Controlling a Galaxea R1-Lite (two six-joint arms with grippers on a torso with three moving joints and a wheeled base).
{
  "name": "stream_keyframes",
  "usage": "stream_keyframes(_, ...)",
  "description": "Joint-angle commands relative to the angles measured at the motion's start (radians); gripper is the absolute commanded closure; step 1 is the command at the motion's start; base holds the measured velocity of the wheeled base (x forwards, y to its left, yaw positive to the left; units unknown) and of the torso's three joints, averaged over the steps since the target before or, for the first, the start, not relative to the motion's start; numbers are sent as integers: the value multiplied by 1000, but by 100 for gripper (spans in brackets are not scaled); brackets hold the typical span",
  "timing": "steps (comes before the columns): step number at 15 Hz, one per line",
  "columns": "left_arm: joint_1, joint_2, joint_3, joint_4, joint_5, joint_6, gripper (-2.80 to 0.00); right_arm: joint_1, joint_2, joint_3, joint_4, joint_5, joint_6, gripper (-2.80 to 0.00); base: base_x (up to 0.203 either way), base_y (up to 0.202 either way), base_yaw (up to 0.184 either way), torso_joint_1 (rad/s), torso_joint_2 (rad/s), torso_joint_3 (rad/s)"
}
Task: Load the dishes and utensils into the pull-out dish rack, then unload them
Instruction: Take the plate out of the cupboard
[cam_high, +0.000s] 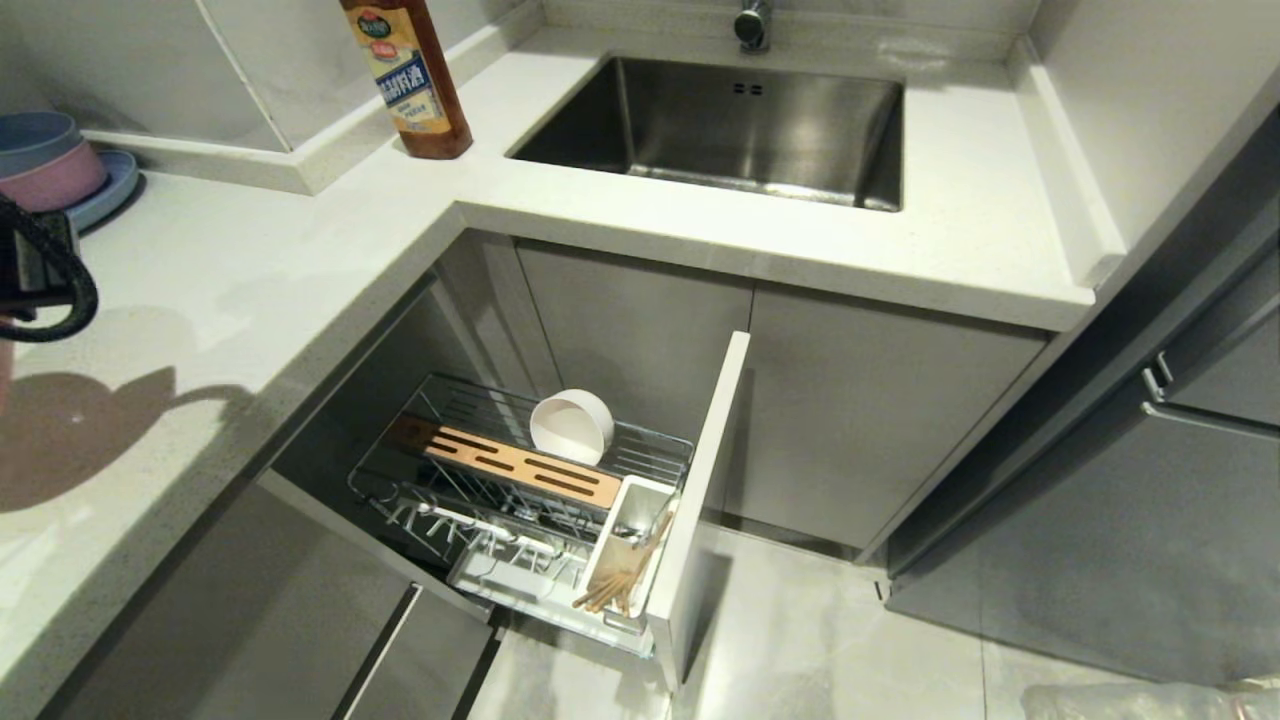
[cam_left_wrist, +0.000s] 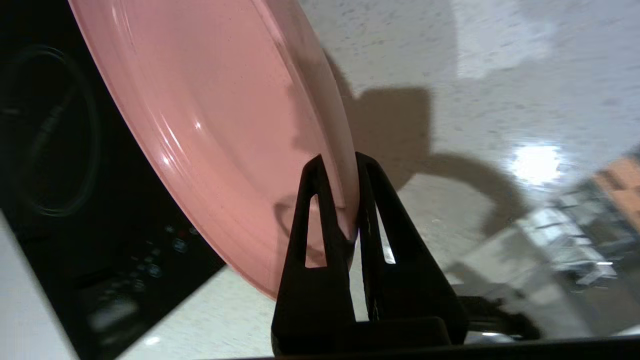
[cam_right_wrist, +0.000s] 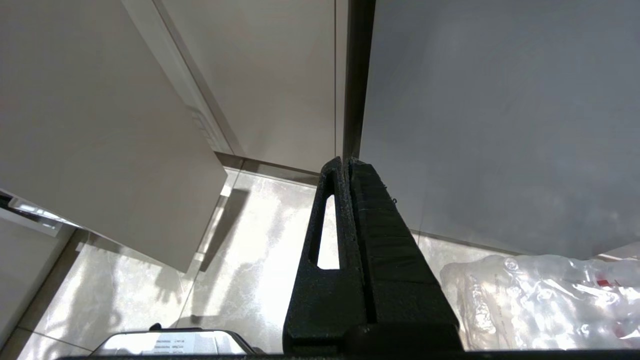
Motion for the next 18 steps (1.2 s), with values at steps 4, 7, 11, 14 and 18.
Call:
stream_keyframes(4,41,84,-3,4,67,153,0,0,0,3,0,0,0,0,0,0,0,0,0,0)
stream_keyframes(7,69,115,-3,7,103,252,0,0,0,2,0,0,0,0,0,0,0,0,0,0)
stream_keyframes(11,81,148,-1,88,82,299,0,0,0,2,0,0,0,0,0,0,0,0,0,0)
stream_keyframes(14,87,165,-2,124,11,299,0,0,0,2,0,0,0,0,0,0,0,0,0,0)
stream_keyframes(18,90,197,-1,133,0,301,0,0,0,3,0,0,0,0,0,0,0,0,0,0)
